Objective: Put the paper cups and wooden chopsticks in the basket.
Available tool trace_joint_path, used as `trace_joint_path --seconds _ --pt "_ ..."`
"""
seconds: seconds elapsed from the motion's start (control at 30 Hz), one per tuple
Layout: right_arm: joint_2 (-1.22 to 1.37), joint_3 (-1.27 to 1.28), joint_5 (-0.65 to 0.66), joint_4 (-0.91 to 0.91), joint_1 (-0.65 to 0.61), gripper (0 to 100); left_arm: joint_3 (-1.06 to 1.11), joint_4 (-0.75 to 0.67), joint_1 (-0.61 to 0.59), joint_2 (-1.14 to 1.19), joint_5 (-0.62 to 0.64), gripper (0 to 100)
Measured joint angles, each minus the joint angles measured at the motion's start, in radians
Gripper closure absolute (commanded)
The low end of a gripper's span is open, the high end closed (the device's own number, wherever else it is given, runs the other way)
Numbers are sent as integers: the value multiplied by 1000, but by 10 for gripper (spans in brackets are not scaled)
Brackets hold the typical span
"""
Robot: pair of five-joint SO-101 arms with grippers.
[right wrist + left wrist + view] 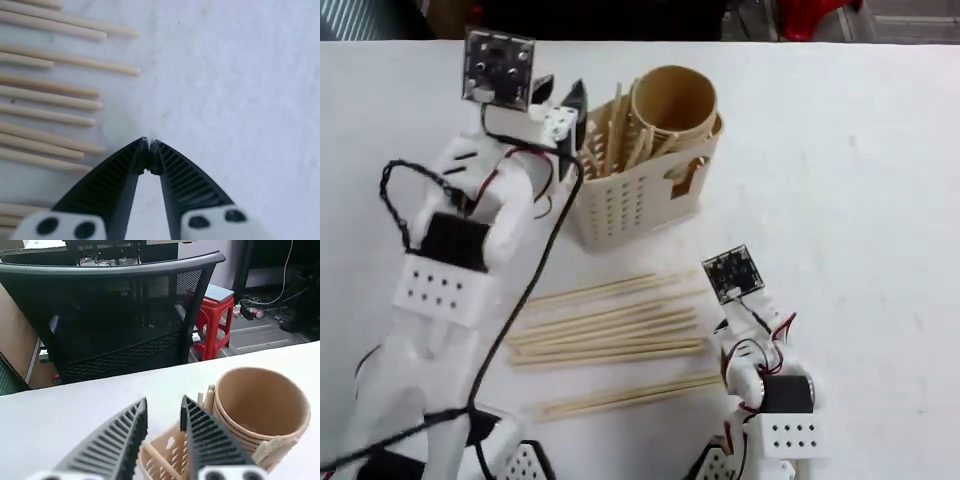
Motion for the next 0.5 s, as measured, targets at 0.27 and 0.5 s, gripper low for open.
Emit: trace_joint_path --seconds 0.27,0.5 --pt "0 0 0 0 0 981 52 376 -3 -192 -152 953" --pt "0 0 0 0 0 981 358 500 6 -192 -514 869"
